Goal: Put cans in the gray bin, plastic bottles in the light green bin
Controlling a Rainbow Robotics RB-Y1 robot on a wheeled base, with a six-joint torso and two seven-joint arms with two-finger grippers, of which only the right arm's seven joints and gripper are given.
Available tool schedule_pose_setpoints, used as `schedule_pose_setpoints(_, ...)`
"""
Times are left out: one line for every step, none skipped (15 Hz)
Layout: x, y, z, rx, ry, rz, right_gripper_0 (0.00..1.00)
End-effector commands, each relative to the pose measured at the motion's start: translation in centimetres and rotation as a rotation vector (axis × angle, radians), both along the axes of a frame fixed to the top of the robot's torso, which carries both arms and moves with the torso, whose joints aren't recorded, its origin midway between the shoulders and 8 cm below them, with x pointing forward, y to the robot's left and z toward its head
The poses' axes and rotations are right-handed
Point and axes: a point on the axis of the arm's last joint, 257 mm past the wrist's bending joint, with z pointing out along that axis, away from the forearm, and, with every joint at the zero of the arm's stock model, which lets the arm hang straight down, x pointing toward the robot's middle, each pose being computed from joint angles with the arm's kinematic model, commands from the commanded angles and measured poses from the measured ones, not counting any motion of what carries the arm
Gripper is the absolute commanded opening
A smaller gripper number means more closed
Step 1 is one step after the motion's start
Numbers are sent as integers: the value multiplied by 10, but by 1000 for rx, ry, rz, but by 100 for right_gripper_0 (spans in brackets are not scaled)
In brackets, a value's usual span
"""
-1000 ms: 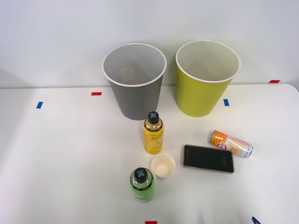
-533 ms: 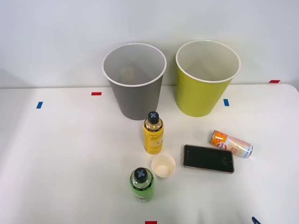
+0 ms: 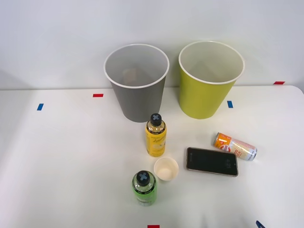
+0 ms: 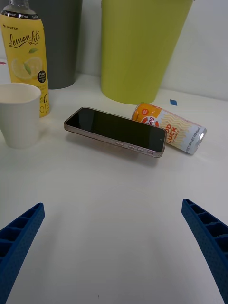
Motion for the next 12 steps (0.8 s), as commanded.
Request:
schedule_pose_setpoints(0,0,0,0,0,0,100)
schedule_pose_setpoints(0,0,0,0,0,0,100)
schedule_pose_setpoints(0,0,0,0,0,0,100)
schedule_pose_setpoints(0,0,0,0,0,0,100)
schedule_pose_setpoints(0,0,0,0,0,0,100)
schedule_pose_setpoints(0,0,0,0,0,0,100)
schedule_pose_setpoints(0,0,0,0,0,0,100)
schedule_pose_setpoints(0,0,0,0,0,0,100)
schedule_pose_setpoints(0,0,0,0,0,0,100)
schedule_pose_setpoints(0,0,0,0,0,0,100)
schedule_pose_setpoints(0,0,0,0,0,0,100)
schedule_pose_setpoints(0,0,0,0,0,0,100)
